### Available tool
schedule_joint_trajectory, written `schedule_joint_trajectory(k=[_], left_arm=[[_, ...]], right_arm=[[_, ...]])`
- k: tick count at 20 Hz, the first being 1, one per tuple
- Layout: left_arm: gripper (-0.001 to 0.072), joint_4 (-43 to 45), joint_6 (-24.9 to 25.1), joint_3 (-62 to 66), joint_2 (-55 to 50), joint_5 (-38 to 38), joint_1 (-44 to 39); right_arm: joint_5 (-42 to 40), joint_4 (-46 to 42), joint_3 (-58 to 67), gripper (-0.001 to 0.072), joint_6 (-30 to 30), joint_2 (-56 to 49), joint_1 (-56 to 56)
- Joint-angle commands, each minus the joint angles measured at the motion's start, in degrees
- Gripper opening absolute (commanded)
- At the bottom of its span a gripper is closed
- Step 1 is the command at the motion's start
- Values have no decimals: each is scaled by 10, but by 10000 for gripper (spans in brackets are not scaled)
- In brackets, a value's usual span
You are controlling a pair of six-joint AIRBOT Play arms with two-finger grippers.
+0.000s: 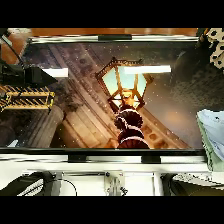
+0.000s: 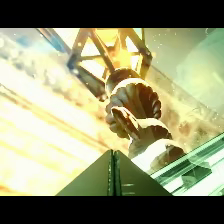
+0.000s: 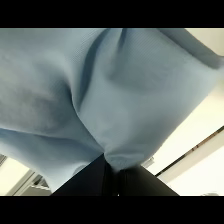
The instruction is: Fold the shirts.
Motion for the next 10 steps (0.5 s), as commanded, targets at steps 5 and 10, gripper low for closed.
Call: schedule_joint_trajectory(k=[5, 10], left_arm=[[31, 0, 0, 0, -1, 6, 0], [31, 5, 4, 0, -30, 7, 0]], right_arm=[[27, -48, -45, 684, 16, 9, 3], [-20, 74, 22, 682, 29, 68, 29]])
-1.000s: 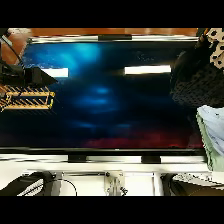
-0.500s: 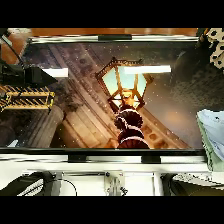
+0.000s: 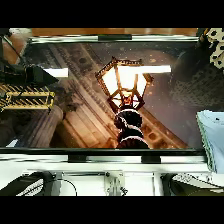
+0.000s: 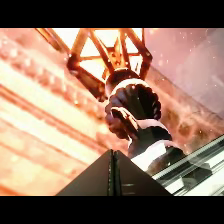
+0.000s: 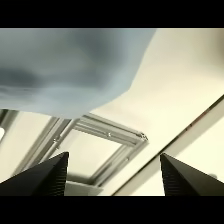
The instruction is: Fold the shirts.
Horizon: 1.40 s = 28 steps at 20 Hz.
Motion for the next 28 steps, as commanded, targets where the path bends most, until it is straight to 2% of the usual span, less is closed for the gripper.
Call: schedule_joint_trajectory(k=[1, 3, 4, 5, 6, 7, 8, 9, 10, 13, 28], left_arm=[[30, 4, 3, 0, -32, 6, -1], [28, 48, 30, 0, -69, 42, -31], [27, 108, 27, 1, -88, 68, -59], [27, 186, 5, 6, -111, 79, -90], [29, 279, -49, 19, -142, 65, -121], [45, 347, -80, 38, -176, 17, -144], [274, 374, -81, 55, -209, -36, -156], [654, 372, -92, 70, -239, -83, -164], [673, 367, -100, 78, -255, -107, -170], [673, 367, -105, 76, -258, -46, -183], [674, 347, -104, 76, -258, -48, -183]], right_arm=[[-58, 154, 65, 682, -7, 25, 41], [-99, 258, 107, 682, -42, 25, 134], [-118, 261, 125, 682, -47, 25, 205], [-137, 244, 138, 682, -40, 25, 275], [-154, 220, 143, 682, -31, 25, 348], [-156, 189, 143, 682, 4, 22, 402], [-139, 181, 143, 682, 39, 12, 440], [-115, 198, 143, 682, 47, 2, 461], [-94, 224, 143, 682, 47, -7, 476], [-57, 245, 143, 682, 35, -15, 514], [-59, 251, 143, 682, 36, -14, 536]])
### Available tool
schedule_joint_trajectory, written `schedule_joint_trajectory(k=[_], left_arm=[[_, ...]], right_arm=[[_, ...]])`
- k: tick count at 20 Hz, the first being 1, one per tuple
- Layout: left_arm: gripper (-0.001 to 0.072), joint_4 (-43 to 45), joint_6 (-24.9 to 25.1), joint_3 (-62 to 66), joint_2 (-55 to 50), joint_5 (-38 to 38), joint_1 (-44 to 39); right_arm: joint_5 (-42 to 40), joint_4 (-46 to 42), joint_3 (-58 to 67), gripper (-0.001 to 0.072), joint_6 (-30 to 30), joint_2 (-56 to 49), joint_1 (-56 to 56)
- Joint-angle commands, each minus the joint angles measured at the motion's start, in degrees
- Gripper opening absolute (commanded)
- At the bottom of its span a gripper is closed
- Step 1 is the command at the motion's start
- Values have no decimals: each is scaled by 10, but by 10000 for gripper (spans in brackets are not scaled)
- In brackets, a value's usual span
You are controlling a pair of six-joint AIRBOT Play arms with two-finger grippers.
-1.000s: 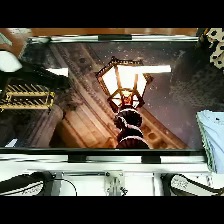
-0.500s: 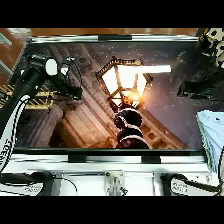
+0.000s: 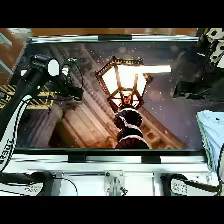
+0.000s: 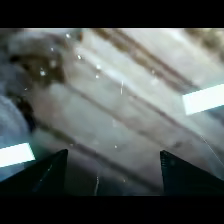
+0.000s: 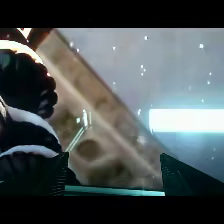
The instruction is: Fold the shirts.
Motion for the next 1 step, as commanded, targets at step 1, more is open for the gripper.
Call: schedule_joint_trajectory(k=[1], left_arm=[[674, -9, 0, 0, 0, -2, 0]], right_arm=[[0, 1, 1, 682, 0, 0, 1]])
